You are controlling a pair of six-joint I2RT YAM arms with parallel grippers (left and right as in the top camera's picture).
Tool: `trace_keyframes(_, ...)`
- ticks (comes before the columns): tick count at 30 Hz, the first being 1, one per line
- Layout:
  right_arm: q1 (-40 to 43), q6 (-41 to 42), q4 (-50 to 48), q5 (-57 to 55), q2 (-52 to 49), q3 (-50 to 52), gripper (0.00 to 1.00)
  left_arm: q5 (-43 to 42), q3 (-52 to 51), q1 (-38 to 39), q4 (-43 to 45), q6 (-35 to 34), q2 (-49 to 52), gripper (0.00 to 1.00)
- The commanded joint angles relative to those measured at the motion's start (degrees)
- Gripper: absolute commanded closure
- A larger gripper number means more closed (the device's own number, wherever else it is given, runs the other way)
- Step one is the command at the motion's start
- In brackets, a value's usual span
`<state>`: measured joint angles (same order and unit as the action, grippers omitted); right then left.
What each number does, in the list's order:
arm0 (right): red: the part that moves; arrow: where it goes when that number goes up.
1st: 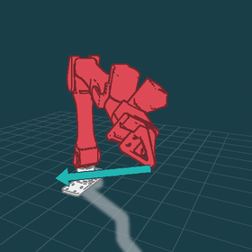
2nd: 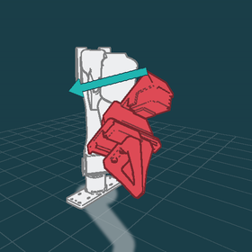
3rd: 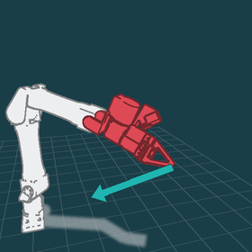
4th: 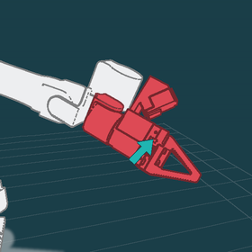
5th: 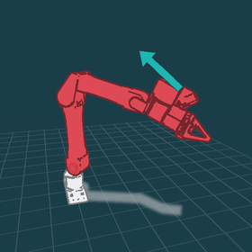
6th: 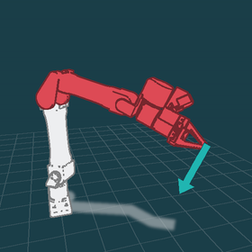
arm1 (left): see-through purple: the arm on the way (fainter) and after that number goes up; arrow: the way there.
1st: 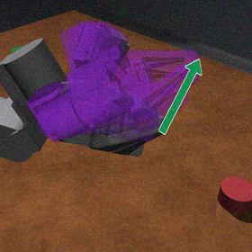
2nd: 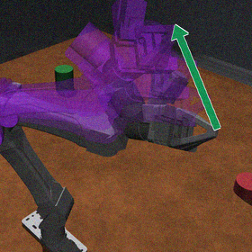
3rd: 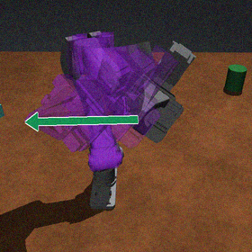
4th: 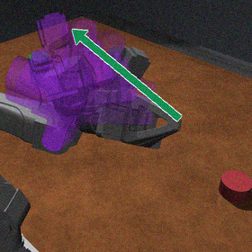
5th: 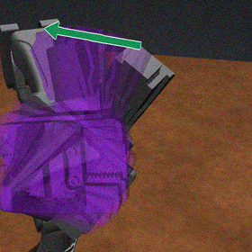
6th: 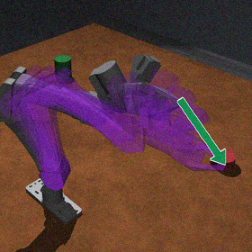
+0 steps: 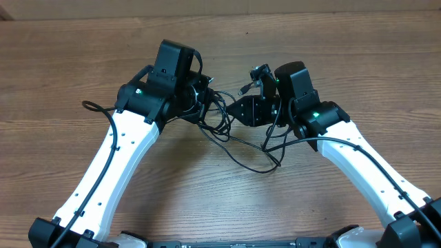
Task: Untangle cables
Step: 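Pull the right gripper far right, stretching the cable out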
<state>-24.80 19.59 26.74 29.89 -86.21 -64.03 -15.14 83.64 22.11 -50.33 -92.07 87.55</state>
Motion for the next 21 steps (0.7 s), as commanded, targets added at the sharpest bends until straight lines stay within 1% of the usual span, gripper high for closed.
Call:
trace_keyframes(1, 0.0, -0.3, 0.7, -10.1, 0.3, 0.0, 0.87, -5.0, 0.9, 0.0, 0.4, 5.1, -0.7, 0.94)
trace_keyframes(2, 0.2, 0.2, 1.4, -14.1, 0.3, 0.0, 0.96, -5.0, 0.9, 0.0, 0.4, 7.8, -0.7, 0.92)
trace_keyframes(6, 1.6, 5.3, 4.0, -25.3, 0.3, 0.0, 0.96, -5.0, 0.9, 0.0, -0.4, 14.6, -0.7, 0.89)
trace_keyframes(8, 2.8, 7.2, 5.4, -29.0, 0.3, 0.0, 0.96, -4.7, 0.9, 0.0, -0.9, 17.3, -0.7, 0.89)
trace_keyframes(11, 5.1, 8.0, 7.2, -31.0, 0.3, 0.0, 0.96, -4.4, 0.9, 0.0, -0.9, 22.5, -0.7, 0.90)
trace_keyframes(18, 12.8, 10.4, 10.9, -33.3, 0.3, 0.0, 0.96, -4.4, 0.9, 0.0, -0.9, 39.6, -0.7, 0.96)
trace_keyframes(21, 16.6, 10.4, 12.1, -33.4, 0.3, 0.0, 0.96, -4.4, 0.9, 0.0, -0.9, 45.8, -0.7, 0.95)
